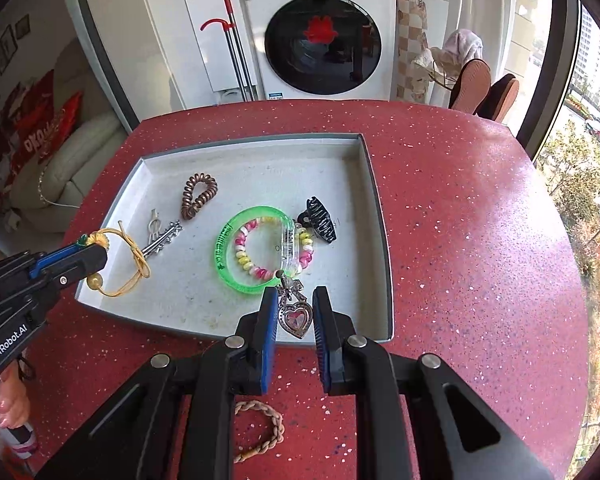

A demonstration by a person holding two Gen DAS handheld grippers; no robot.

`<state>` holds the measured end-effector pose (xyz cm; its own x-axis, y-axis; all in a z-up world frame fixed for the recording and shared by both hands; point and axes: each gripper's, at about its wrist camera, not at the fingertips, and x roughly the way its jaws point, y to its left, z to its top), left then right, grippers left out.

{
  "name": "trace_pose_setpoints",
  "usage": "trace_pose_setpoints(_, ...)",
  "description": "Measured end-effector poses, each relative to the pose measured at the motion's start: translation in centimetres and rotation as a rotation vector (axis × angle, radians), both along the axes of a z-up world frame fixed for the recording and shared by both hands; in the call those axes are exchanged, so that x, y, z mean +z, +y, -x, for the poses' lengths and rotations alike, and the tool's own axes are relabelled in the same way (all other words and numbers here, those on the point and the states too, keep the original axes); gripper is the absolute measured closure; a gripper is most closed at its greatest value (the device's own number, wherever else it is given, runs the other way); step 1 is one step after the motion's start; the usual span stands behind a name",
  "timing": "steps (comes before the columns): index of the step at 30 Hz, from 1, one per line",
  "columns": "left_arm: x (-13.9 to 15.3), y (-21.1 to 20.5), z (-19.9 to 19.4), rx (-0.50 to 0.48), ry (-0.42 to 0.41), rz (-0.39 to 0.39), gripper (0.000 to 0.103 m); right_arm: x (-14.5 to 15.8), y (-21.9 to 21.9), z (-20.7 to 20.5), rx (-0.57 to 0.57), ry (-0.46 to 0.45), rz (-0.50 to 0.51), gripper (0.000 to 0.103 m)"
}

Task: Organize jewelry
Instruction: 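Carry the yellow hair tie and heart pendant over the tray, then open both tools to drop the hair tie and pendant in the tray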

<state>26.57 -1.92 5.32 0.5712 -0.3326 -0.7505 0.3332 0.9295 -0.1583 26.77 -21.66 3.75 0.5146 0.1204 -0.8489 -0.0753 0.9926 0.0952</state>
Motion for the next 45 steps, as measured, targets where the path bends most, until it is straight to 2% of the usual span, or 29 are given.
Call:
trace_pose_setpoints(11,-4.3,-1.7,-4.2,-0.019,0.090,-0.066,0.075,-3.9,-0.9,-3.4,-0.048,0.070,0.017,0.084)
trace_pose_setpoints(18,-6.3,-2.0,-5.2,0.022,0.093,-0.128,0.075,-5.0,-0.9,-4.6,-0.070,0.071,0.010,0.084)
trace_pose_setpoints(32,-7.5,-2.6,-4.9,0.042,0.054,-0.239,0.074,-5.1,-0.6,-4.2,-0.068,0.053,0.025,0.083)
trace_pose_setpoints(35,-7.3,-2.7,-4.8,0.037,0.046,-0.240,0.074,-4.9,-0.8,-4.2,-0.073,0.053,-0.001,0.073)
trace_pose_setpoints(37,-7.1,-2.7,-4.7,0.040,0.035,-0.236,0.074,-4.7,-1.0,-4.1,-0.079,0.046,-0.014,0.061)
trace_pose_setpoints(41,-6.5,-2.7,-4.2,0.045,0.009,-0.233,0.074,-4.0,-1.3,-3.8,-0.086,0.035,-0.050,0.056)
trace_pose_setpoints(45,-5.7,-2.7,-3.7,0.059,-0.026,-0.242,0.074,-3.2,-1.6,-3.4,-0.091,0.019,-0.087,0.044)
